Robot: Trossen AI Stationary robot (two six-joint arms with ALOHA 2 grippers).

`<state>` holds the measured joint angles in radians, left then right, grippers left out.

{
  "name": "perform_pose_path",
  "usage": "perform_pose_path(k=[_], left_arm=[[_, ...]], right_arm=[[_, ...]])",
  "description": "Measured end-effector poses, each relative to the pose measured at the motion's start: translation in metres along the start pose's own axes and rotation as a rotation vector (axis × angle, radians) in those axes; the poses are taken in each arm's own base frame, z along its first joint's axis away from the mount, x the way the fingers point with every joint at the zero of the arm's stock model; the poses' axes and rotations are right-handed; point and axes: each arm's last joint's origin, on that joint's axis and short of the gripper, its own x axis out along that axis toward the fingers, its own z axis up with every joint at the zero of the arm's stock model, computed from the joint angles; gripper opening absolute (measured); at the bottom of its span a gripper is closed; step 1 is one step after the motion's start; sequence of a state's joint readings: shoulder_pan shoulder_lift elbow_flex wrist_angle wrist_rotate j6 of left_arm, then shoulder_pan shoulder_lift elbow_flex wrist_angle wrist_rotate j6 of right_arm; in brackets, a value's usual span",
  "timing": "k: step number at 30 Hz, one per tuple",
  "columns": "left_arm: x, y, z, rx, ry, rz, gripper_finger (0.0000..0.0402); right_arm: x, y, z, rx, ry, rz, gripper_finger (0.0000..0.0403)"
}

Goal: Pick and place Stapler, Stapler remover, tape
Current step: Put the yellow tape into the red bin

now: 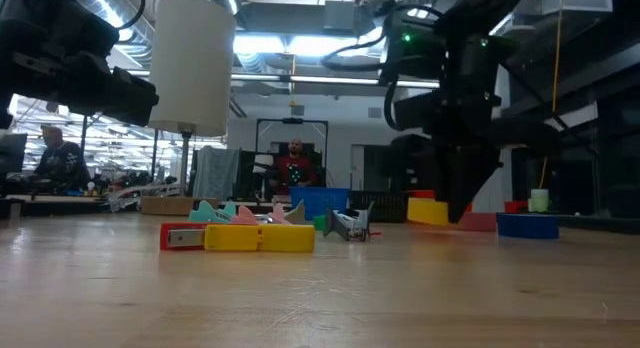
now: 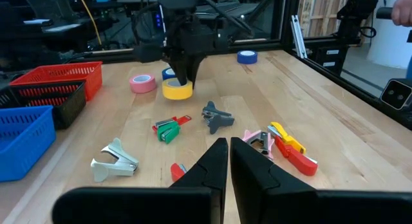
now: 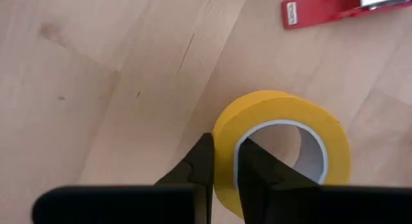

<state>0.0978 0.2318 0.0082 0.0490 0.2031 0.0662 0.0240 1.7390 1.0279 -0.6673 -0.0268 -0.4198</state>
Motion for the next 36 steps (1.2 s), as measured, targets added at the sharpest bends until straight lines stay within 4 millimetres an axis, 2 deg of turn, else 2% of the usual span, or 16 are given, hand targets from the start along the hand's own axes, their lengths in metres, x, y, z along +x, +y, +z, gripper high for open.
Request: perform_pose_path(k=[5, 8, 15, 20, 27, 32, 36], left_arm=[[0.000, 0.000, 0.000, 0.000, 0.000, 0.000, 0.0016], [0.000, 0.000, 0.000, 0.000, 0.000, 0.000, 0.0015], [0.000, 0.000, 0.000, 0.000, 0.000, 0.000, 0.0015], [0.000, 0.000, 0.000, 0.000, 0.000, 0.000, 0.0015], [0.000, 0.000, 0.000, 0.000, 0.000, 0.000, 0.0015], [0.000, 0.000, 0.000, 0.000, 0.000, 0.000, 0.0016], [0.000, 0.000, 0.000, 0.000, 0.000, 0.000, 0.0015]], right_arm=[[-0.011, -0.007, 0.006, 0.007, -0.007, -0.002, 0.0040], [-0.020, -0.012, 0.011, 0.016, -0.040, 0.054, 0.0040], [-0.051, -0.035, 0.025, 0.058, -0.119, 0.065, 0.0040], [-0.088, -0.059, 0.037, 0.092, -0.211, 0.003, 0.0040], [-0.149, -0.093, 0.050, 0.168, -0.393, -0.122, 0.0040], [-0.186, -0.112, 0.049, 0.221, -0.497, -0.196, 0.0040], [-0.203, -0.124, 0.043, 0.261, -0.534, -0.236, 0.0040]])
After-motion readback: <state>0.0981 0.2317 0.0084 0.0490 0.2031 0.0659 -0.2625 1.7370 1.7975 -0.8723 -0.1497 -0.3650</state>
